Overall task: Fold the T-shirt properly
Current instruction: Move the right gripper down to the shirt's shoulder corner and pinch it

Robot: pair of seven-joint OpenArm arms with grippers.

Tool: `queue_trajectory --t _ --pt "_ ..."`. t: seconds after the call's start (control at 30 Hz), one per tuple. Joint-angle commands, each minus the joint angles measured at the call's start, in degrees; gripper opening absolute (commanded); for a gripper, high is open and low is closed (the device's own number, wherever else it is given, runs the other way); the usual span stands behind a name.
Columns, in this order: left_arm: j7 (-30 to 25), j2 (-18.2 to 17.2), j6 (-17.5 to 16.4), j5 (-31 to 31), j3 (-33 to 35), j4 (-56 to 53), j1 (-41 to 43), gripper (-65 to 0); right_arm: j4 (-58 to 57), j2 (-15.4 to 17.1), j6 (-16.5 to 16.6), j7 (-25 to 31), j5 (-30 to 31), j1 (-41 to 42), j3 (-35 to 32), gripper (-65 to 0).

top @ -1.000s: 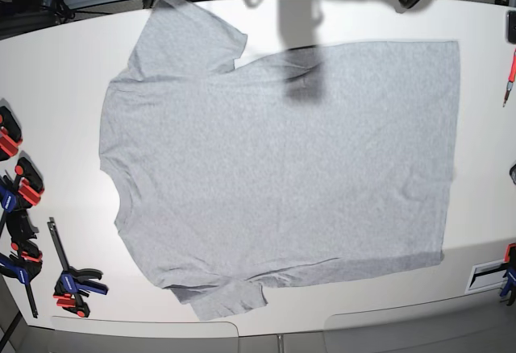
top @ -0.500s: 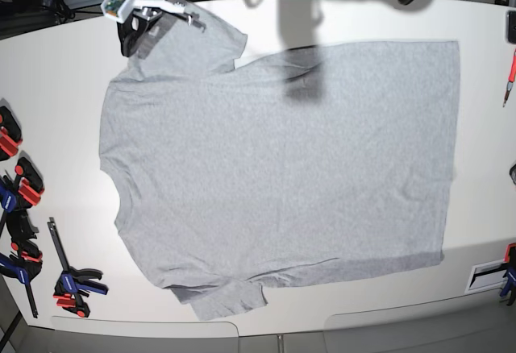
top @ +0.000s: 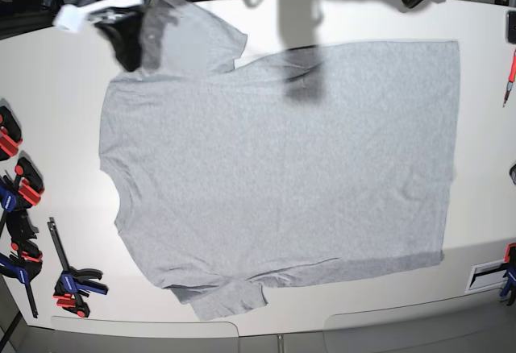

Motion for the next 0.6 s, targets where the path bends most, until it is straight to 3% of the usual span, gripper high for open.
queue_trajectory --t 0.0,0.17,0.27,0.47,0.57 --pt "-1.4 -0.4 -0.5 -0.9 -0.4 0.8 0.9 -65.0 0.9 0.2 2.2 -0.5 3.2 -0.6 2.8 -65.0" --pt "-1.4 -0.4 -0.5 -0.9 -0.4 0.8 0.9 -65.0 0.9 0.2 2.2 -5.7 11.3 -0.6 13.8 -65.0" --pt "-1.4 -0.4 -0.5 -0.9 -0.4 0.8 0.9 -65.0 0.9 0.2 2.2 -7.8 8.9 -0.6 16.5 -65.0" --pt "-1.4 -0.4 -0.5 -0.9 -0.4 0.8 0.9 -65.0 0.9 -0.6 2.1 -10.1 0.4 -0.4 15.2 -65.0" --pt "-1.4 -0.4 -0.5 -0.9 -0.4 0.8 0.9 -65.0 0.9 -1.9 2.1 -11.1 0.4 0.5 14.8 -47.0"
